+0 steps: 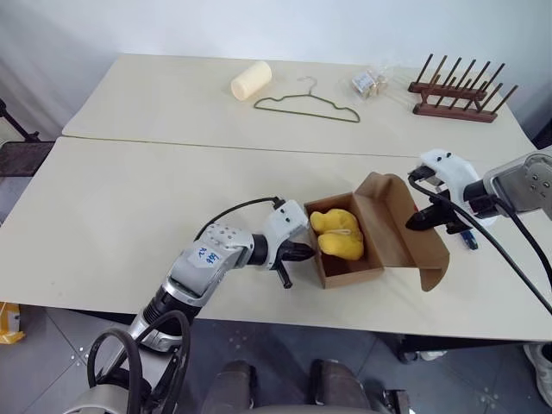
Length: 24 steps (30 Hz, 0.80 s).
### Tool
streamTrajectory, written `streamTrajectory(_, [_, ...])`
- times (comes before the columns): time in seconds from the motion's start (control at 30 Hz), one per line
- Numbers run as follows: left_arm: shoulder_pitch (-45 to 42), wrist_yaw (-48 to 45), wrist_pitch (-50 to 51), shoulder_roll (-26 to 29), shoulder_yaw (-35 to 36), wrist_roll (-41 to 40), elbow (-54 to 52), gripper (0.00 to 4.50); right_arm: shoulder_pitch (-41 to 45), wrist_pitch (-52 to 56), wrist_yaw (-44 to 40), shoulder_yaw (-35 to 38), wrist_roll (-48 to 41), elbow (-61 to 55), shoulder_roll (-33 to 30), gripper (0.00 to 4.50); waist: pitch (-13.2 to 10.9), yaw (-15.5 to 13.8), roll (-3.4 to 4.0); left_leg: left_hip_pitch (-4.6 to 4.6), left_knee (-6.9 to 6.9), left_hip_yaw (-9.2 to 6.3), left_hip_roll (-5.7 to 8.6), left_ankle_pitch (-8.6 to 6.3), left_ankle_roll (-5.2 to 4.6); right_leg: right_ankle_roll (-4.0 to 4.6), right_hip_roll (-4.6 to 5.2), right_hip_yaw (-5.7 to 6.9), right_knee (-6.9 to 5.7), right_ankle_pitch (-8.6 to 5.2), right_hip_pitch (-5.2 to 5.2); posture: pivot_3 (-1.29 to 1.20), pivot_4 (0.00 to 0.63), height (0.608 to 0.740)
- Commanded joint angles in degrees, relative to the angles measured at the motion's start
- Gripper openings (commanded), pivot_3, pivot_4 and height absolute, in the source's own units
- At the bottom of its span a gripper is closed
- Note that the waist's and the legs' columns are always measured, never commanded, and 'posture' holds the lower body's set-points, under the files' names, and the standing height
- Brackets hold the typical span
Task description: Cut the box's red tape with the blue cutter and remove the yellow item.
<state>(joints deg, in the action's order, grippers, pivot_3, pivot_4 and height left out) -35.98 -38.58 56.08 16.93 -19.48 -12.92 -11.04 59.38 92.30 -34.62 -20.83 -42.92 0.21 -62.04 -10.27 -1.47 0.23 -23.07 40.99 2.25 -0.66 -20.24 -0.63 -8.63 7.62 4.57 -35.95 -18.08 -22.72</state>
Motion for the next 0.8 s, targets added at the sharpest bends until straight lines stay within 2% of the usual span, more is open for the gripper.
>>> streamTrajectory(0.03, [-1.65, -0.04, -0.05, 0.22, 3.29, -2.08, -2.48, 0.38, -1.75, 0.2, 1.05, 4.1, -1.62, -2.97, 0.19, 0.0, 0.0, 0.01, 0.0, 0.0, 0.0, 0.01, 0.0, 0.0, 0.0, 0.0, 0.0, -0.01, 0.01, 0.0, 0.0, 0.0, 0.15, 0.74])
streamTrajectory(0.07, [-1.57, -0.75, 0.24, 1.5, 3.91, -2.41, -2.87, 0.63, -2.97, 0.2, 1.66, 6.15, -0.82, -2.83, 0.76, 0.44, 0.0, 0.02, 0.0, 0.0, 0.0, 0.01, 0.0, 0.0, 0.0, 0.0, 0.0, 0.0, 0.01, 0.0, 0.0, 0.0, 0.15, 0.74])
streamTrajectory(0.1, [-1.47, -1.28, 0.36, 2.5, 4.29, -2.68, -3.15, 0.87, -3.91, 0.2, 2.19, 7.75, -0.25, -2.73, 1.29, 0.65, 0.0, 0.07, 0.0, 0.0, -0.01, 0.03, -0.01, 0.0, 0.0, 0.0, -0.01, 0.02, 0.0, 0.0, 0.0, 0.0, 0.15, 0.74])
streamTrajectory(0.23, [-0.14, -4.99, -2.97, 9.97, 8.67, -3.82, -2.42, 2.11, -11.05, -10.23, -9.81, 11.85, -1.56, -4.71, -3.63, 1.98, -0.01, 0.13, 0.01, 0.0, -0.04, 0.07, -0.02, 0.0, 0.01, 0.0, -0.04, 0.04, 0.0, 0.0, -0.01, 0.0, 0.15, 0.74])
streamTrajectory(0.33, [3.06, -10.59, -7.89, 16.67, 14.71, -6.48, -1.18, 2.98, -20.06, -33.7, -22.24, 18.09, 3.58, -1.37, -7.11, 2.96, -0.01, 0.16, -0.01, 0.0, -0.07, 0.15, 0.0, 0.0, 0.0, -0.02, -0.04, 0.04, 0.04, 0.01, -0.02, 0.0, 0.15, 0.74])
streamTrajectory(0.37, [5.29, -12.52, -10.9, 18.33, 18.42, -7.95, -0.42, 3.32, -22.87, -43.3, -26.41, 24.17, 3.33, 0.46, -4.77, 3.34, -0.01, 0.18, -0.01, 0.0, -0.08, 0.31, 0.0, 0.0, 0.0, -0.04, -0.04, 0.04, 0.08, 0.02, -0.01, 0.0, 0.15, 0.74])
streamTrajectory(0.47, [14.33, -17.13, -21.23, 24.73, 26.74, -8.11, 1.75, 4.26, -29.26, -62.5, -35.57, 30.89, 6.81, 7.89, -3.06, 4.42, -0.02, 0.65, -0.02, 0.07, -0.14, 0.56, -0.04, 0.0, 0.0, -0.09, -0.04, 0.0, 0.15, 0.05, -0.01, 0.0, 0.15, 0.74])
streamTrajectory(0.5, [17.41, -17.7, -23.4, 25.78, 29.72, -8.53, 2.18, 4.46, -30.05, -67.69, -39.52, 30.94, 8.0, 10.54, -2.62, 4.5, -0.02, 0.73, -0.02, 0.12, -0.15, 0.56, -0.06, -0.01, 0.01, -0.09, -0.04, 0.01, 0.13, 0.05, 0.01, 0.0, 0.15, 0.74])
streamTrajectory(0.63, [27.69, -18.72, -31.34, 27.79, 37.97, -8.66, 1.89, 4.46, -26.11, -75.5, -40.65, 33.46, 8.27, 16.72, 3.59, 4.5, -0.04, 1.61, -0.05, 0.32, -0.1, 0.62, -0.09, 0.0, 0.01, -0.09, -0.03, -0.02, 0.11, 0.05, 0.2, 0.0, 0.15, 0.74])
streamTrajectory(0.7, [33.8, -21.52, -35.54, 28.02, 42.7, -10.24, 1.13, 4.46, -24.93, -76.28, -42.38, 35.44, 5.41, 15.15, 6.7, 4.5, -0.06, 1.74, -0.04, 0.47, -0.1, 0.6, -0.14, 0.0, 0.01, -0.04, -0.01, -0.14, 0.07, 0.07, 0.25, 0.0, 0.15, 0.74])
streamTrajectory(0.8, [41.38, -25.07, -36.66, 27.81, 50.15, -14.58, 2.92, 4.46, -28.06, -80.09, -45.91, 35.66, 5.1, 7.64, 8.64, 4.5, -0.06, 1.72, -0.01, 0.69, -0.3, 0.46, -0.22, -0.02, 0.04, 0.0, 0.0, -0.18, 0.04, 0.1, 0.27, 0.0, 0.15, 0.74])
